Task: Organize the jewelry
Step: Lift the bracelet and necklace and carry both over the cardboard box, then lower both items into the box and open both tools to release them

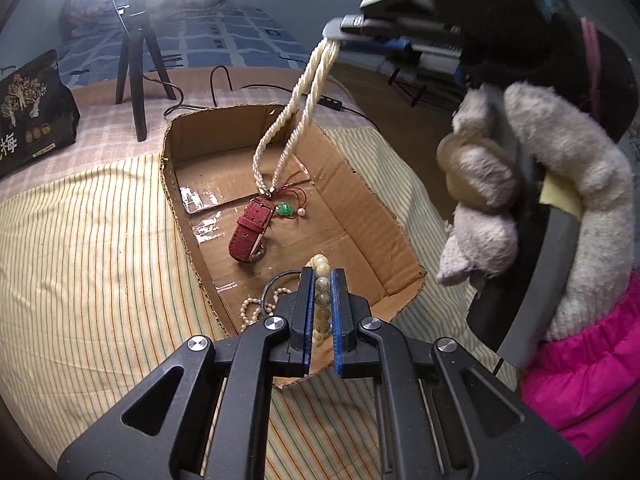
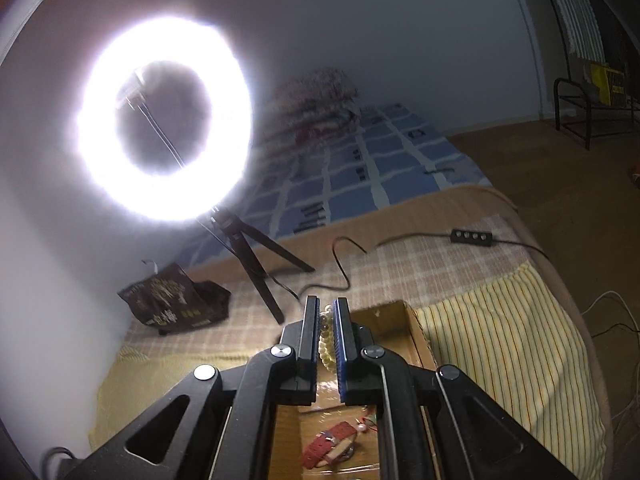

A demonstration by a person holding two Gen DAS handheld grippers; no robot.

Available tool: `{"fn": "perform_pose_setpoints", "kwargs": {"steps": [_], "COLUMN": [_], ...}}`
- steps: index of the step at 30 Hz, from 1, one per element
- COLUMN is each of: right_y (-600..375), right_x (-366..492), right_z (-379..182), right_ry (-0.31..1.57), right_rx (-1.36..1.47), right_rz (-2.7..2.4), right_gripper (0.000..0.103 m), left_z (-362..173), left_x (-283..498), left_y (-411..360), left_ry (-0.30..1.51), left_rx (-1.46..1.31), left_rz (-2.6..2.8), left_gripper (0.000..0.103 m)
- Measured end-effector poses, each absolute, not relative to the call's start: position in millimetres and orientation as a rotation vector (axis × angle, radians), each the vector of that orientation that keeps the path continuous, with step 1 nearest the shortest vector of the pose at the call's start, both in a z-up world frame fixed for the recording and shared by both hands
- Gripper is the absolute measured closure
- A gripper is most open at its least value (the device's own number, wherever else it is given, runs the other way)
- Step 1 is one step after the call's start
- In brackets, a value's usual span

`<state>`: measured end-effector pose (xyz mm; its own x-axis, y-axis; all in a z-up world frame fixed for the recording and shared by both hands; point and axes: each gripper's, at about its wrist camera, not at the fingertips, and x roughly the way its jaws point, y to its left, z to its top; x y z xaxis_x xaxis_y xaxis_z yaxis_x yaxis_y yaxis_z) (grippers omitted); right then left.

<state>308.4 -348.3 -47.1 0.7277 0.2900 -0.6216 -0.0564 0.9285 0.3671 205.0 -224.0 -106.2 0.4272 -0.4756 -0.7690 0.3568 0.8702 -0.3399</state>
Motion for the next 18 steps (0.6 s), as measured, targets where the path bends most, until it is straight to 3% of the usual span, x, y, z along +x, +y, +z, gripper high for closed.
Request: {"fn": "perform_pose_setpoints", "kwargs": {"steps": [4, 5, 6, 7, 9, 11, 15, 18], "right_y": [-354, -355, -356, -356, -357, -358, -358, -355], "right_x": [314, 314, 315, 314, 315, 317, 316, 316], "right_z": [-65, -70, -73, -75, -80, -86, -91, -93], "right_ry": [0.789, 0.805, 0.815, 0.819, 0.844, 0.87, 0.89, 0.903], "right_rx": [0.332, 0.328, 0.32, 0.311, 0.294, 0.293, 0.252, 0.222], "right_rz": [0.177, 0.173, 0.168, 0.158, 0.137, 0.136, 0.09, 0.074], "right_gripper": [0.092, 0.084, 0.069, 0.063, 0.036, 0.022, 0.012, 0.01], "left_z": [-108, -108, -110, -110, -111, -112, -112, -113], "left_x": [206, 206, 207, 207, 207, 206, 206, 205], "left_y": [-227, -228, -228, -228, -228, -228, -226, -225], "left_ry": [1.004, 1.007, 1.012, 1.013, 1.009, 1.019, 1.022, 1.021], "left_rx": [-0.114, -0.108, -0.102, -0.103, -0.106, -0.105, -0.101, -0.092], "left_rz": [-0.512, -0.509, -0.506, -0.509, -0.5, -0.5, -0.49, -0.482], "left_gripper": [0.096, 0.09, 0.07, 0.054, 0.048, 0.045, 0.042, 0.042]}}
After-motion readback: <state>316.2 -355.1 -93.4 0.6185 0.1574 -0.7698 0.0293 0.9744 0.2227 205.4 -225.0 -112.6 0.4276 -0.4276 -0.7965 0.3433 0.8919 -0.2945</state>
